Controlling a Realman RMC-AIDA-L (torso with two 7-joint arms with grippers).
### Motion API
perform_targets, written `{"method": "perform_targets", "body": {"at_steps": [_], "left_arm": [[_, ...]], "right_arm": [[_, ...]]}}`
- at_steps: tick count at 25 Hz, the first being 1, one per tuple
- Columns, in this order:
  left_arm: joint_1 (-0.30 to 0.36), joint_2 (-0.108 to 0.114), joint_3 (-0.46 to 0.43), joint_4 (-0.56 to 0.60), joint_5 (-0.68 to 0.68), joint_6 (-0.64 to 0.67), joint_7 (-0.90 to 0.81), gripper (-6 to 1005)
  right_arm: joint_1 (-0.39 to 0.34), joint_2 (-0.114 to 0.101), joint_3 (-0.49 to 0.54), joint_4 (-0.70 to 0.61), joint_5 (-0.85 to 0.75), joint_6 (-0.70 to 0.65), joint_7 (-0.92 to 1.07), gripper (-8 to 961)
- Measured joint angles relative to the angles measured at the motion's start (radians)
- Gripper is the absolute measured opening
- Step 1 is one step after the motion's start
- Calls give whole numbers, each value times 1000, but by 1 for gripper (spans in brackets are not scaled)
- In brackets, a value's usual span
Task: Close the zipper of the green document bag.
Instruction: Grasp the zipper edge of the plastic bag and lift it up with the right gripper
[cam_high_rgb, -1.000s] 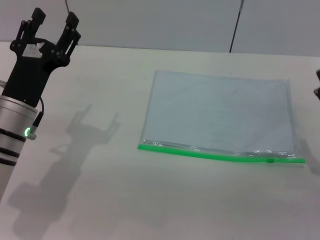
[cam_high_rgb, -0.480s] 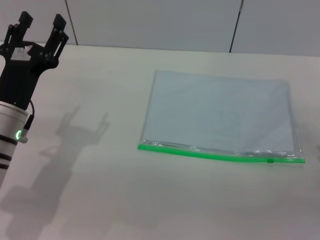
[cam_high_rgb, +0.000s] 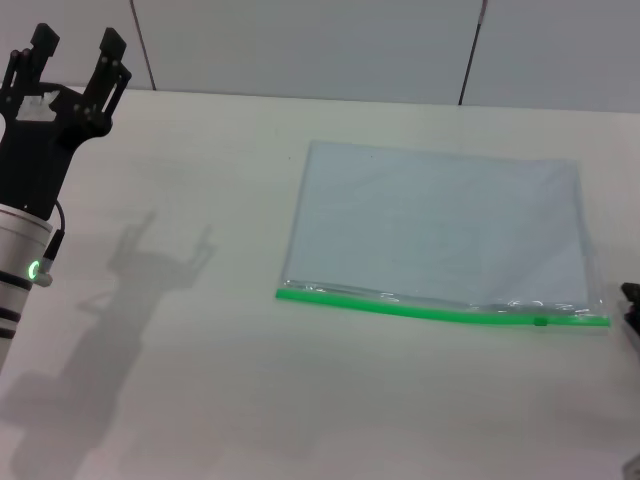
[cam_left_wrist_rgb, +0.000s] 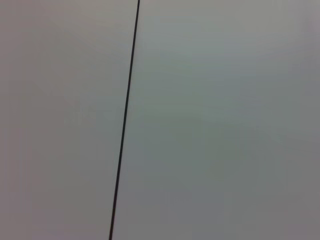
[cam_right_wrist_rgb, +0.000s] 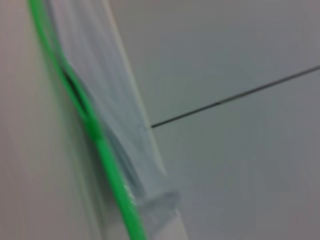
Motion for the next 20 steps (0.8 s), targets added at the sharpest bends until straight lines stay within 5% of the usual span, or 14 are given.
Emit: {"method": "perform_targets", "body": {"at_steps": [20], "left_arm": [[0,0,0,-1,-3,0,0,785]], "right_arm": [[5,0,-110,-109,-1,58,-88,822]]}}
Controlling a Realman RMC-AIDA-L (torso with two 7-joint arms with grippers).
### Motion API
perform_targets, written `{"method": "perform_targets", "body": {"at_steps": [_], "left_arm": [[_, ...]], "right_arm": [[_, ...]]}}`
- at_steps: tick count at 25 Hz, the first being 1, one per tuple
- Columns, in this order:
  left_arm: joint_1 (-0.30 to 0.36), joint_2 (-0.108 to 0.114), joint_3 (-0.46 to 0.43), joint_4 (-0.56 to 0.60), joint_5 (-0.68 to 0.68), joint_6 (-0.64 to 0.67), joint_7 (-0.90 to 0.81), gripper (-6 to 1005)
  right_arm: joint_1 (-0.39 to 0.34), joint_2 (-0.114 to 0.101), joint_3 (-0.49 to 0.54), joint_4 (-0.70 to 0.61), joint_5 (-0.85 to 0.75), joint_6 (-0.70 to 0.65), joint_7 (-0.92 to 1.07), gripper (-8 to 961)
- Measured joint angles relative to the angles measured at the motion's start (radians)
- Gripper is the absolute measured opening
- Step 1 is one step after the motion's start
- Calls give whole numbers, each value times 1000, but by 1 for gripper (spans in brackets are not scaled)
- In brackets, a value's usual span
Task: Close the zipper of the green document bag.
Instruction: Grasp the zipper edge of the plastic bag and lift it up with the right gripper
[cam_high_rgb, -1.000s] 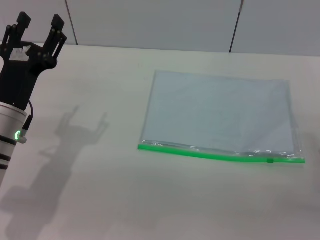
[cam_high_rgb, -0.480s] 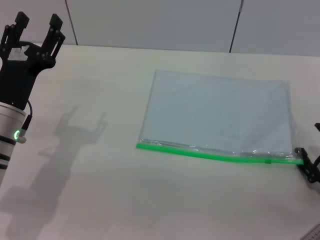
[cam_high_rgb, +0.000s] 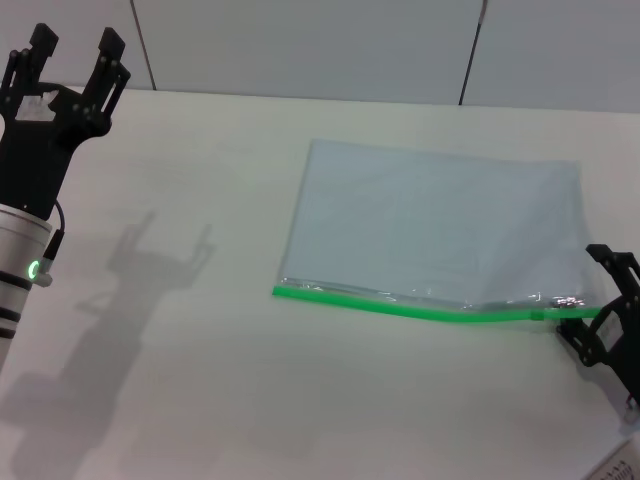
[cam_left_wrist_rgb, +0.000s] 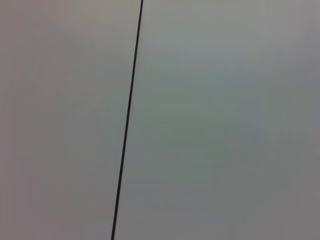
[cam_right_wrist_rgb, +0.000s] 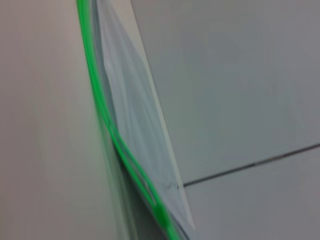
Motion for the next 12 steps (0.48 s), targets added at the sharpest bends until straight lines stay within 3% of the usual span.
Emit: {"method": "perform_targets", "body": {"at_steps": [11,12], "left_arm": [[-1,0,0,-3,0,0,0,785],[-2,0,0,-3,0,0,0,785]], "right_arm": [[31,0,1,-22,5,50,-39,803],[34,0,2,-29,6,69,-46,759]]}}
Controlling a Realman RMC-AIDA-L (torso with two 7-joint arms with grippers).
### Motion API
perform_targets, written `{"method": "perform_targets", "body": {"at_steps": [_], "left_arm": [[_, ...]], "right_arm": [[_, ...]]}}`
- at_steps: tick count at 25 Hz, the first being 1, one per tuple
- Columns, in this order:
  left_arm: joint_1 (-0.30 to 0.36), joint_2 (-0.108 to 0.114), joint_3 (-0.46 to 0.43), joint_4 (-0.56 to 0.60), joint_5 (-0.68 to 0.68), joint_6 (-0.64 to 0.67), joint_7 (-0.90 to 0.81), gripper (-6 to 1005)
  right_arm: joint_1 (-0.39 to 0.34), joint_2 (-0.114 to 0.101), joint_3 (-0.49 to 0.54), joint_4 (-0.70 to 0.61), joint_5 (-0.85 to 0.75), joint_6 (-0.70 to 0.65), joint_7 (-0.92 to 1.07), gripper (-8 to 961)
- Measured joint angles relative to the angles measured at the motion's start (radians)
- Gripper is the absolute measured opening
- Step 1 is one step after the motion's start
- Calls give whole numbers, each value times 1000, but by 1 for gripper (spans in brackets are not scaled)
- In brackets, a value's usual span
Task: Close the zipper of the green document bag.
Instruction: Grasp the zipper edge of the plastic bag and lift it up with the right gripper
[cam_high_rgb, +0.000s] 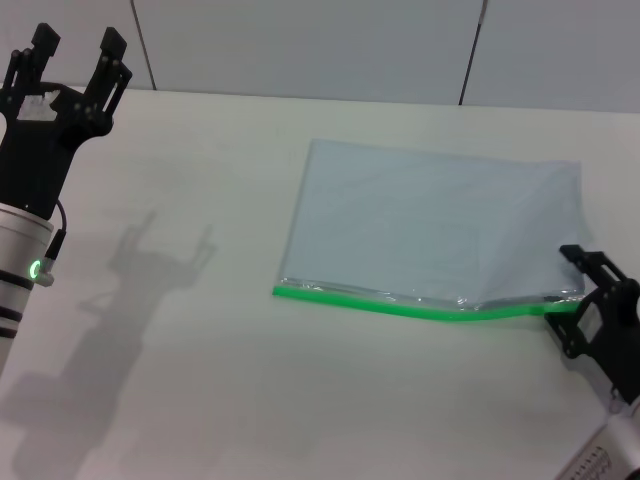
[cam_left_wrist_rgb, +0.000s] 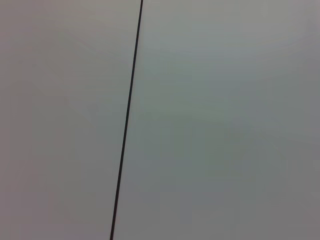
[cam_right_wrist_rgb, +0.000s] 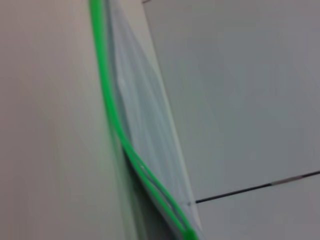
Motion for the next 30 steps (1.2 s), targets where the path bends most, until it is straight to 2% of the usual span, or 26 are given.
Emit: {"method": "perform_targets", "body": {"at_steps": [10,23,29,30], "left_arm": [[0,0,0,0,0,0,0,784],[-3,0,8,4,5,-3,2,784],[-19,0,31,7,47,-11,16,784],[-31,0,63,8,67,-12,48,784]], "right_arm": [[9,-1,3,-28,1,40,-31,327],[12,-2,-1,-98,1,38,-80,79],[33,-5,-18,-116,-1,41,-81,47],[37,-5,-20,-120,-1,43,-81,48]]}}
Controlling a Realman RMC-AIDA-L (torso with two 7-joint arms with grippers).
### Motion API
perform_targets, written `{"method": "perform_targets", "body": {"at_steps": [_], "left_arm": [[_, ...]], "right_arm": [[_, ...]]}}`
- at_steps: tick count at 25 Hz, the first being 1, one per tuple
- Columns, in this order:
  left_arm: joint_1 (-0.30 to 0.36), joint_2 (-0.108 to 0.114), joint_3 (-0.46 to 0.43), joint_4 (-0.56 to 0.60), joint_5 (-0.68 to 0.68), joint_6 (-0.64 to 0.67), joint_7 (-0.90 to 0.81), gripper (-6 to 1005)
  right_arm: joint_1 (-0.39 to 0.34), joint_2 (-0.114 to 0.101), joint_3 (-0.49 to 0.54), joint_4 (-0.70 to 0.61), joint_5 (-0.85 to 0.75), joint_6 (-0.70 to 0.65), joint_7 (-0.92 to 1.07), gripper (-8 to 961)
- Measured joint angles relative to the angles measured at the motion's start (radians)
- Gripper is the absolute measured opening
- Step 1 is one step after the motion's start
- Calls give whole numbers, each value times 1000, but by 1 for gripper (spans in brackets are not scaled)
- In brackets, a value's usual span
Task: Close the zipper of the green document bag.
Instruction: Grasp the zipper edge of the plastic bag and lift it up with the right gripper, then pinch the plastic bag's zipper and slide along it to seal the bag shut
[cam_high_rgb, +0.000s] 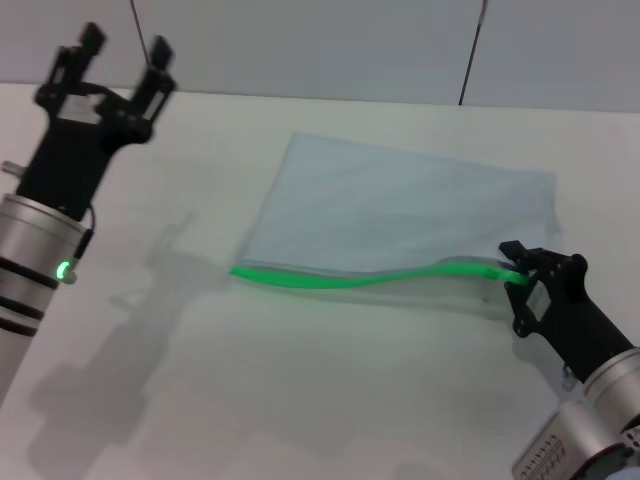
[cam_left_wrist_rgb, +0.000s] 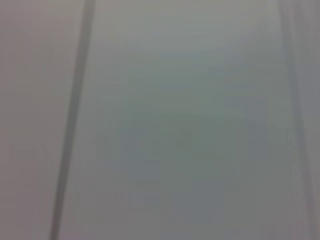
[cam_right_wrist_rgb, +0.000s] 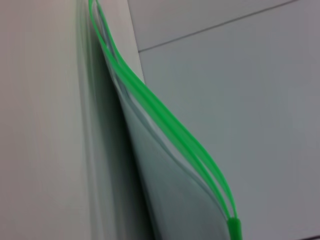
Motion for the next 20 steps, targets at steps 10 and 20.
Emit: {"method": "perform_targets", "body": {"at_steps": [10,20], "left_arm": [[-79,-3,228,-7,84,-75,183,783],[-125,-7,313,-65,183,-183,393,783]], "right_arm": [[75,-5,-28,-33,-5,24,58,54],[139,-6,-29,-49,-1,49,112,59]]}}
